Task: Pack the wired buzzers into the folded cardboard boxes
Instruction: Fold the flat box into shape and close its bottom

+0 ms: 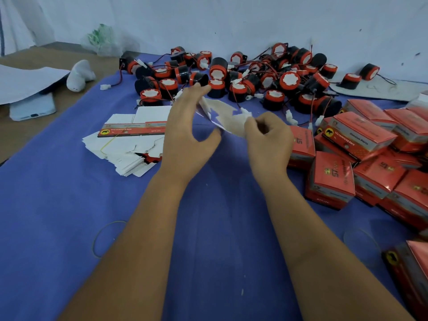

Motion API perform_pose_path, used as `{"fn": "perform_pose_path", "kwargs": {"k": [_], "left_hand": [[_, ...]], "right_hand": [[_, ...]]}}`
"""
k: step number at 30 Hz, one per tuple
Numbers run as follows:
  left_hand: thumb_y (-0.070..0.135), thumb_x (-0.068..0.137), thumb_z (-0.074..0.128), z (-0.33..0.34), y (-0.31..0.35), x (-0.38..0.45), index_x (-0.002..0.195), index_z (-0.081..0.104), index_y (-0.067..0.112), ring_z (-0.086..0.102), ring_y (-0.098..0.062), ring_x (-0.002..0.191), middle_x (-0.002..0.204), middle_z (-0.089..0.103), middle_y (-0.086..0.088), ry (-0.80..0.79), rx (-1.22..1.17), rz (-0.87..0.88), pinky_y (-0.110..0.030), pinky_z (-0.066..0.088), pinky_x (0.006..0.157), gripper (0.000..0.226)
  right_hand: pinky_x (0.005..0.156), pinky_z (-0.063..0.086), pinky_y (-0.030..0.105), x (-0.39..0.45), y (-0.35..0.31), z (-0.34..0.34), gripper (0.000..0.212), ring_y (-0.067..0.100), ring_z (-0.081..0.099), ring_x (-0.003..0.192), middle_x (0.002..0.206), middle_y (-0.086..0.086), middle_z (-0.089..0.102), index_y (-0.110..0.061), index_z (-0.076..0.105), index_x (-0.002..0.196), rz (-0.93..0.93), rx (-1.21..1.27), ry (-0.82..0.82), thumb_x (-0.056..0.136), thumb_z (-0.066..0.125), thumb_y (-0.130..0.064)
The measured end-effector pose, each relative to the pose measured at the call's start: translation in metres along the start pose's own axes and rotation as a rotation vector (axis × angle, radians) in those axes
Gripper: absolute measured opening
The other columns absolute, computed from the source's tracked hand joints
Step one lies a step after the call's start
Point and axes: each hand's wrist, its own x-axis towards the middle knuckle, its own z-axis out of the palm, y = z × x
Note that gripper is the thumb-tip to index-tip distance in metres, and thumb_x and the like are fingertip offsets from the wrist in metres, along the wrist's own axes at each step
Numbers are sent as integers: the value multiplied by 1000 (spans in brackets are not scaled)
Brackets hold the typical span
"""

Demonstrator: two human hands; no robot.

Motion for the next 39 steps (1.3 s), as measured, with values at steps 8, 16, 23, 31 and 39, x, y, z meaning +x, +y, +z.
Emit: {"fn": "perform_pose_path", "kwargs": {"k": [8, 16, 23, 31, 39], "left_hand": [[23, 88, 72, 7, 12, -2, 137, 48, 30, 46, -2, 123, 130, 51, 21, -96, -5, 32, -8, 32, 100, 55], [18, 89, 69, 3, 21, 3, 124, 58, 24, 60, -8, 107, 113, 61, 14, -67, -395, -284, -29, 54, 88, 38], [12, 79, 77, 13, 23, 2, 105, 42, 25, 70, -17, 90, 99, 68, -2, -89, -575, -376, -25, 56, 67, 45], [3, 89, 55, 11, 12, 2, 103, 48, 31, 68, -26, 95, 110, 67, -6, -117, -765, -502, -39, 57, 72, 32], [51, 100, 33, 14, 13, 3, 140, 47, 38, 46, -18, 136, 148, 49, 4, -248, -715, -507, -50, 34, 115, 44]], "right_hand": [[57, 39, 31, 5, -13, -4, 23, 13, 42, 59, 60, 4, 47, -4, 46, 66, 149, 474, 193, 88, 53, -7], [80, 49, 17, -4, -14, 0, 27, 7, 62, 101, 112, 3, 63, -7, 53, 119, 122, 587, -220, 94, 62, -14], [78, 52, 20, -5, -12, 0, 13, 16, 61, 97, 117, 14, 61, -14, 57, 106, 139, 488, -273, 94, 60, -13], [94, 49, 50, -9, -20, 6, 22, 30, 55, 112, 114, 10, 62, -28, 64, 97, 121, 364, -234, 81, 58, -13], [57, 43, 13, -3, -10, 4, 46, -8, 53, 63, 75, -24, 65, -38, 58, 87, 214, 299, -298, 86, 41, 5]]}}
